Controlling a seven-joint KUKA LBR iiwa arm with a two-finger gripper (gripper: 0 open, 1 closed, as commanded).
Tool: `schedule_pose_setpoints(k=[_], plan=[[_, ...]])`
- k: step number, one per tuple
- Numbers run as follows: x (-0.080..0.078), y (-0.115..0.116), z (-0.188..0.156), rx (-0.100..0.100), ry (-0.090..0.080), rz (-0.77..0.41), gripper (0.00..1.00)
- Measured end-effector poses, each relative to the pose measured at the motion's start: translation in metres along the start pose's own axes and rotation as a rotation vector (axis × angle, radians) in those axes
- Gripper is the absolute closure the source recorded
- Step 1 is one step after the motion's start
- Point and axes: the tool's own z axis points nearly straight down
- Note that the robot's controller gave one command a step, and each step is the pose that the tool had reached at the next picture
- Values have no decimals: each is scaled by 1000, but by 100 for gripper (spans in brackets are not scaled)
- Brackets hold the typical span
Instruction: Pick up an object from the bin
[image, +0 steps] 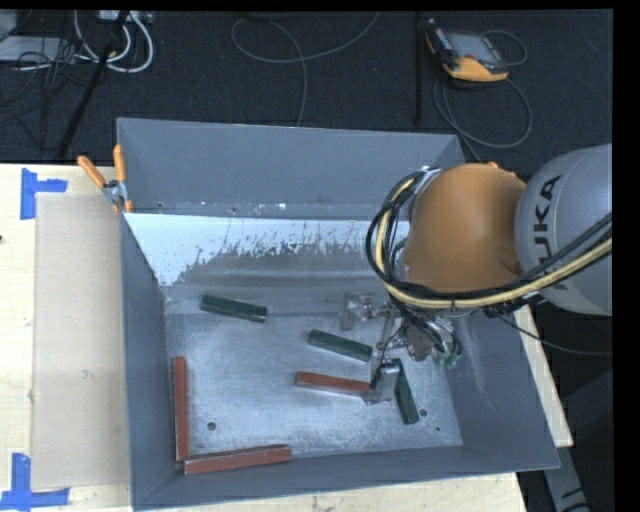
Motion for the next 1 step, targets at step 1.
schedule_pose_setpoints(k=[1], plan=[[3, -18, 127, -1, 9, -42, 0]])
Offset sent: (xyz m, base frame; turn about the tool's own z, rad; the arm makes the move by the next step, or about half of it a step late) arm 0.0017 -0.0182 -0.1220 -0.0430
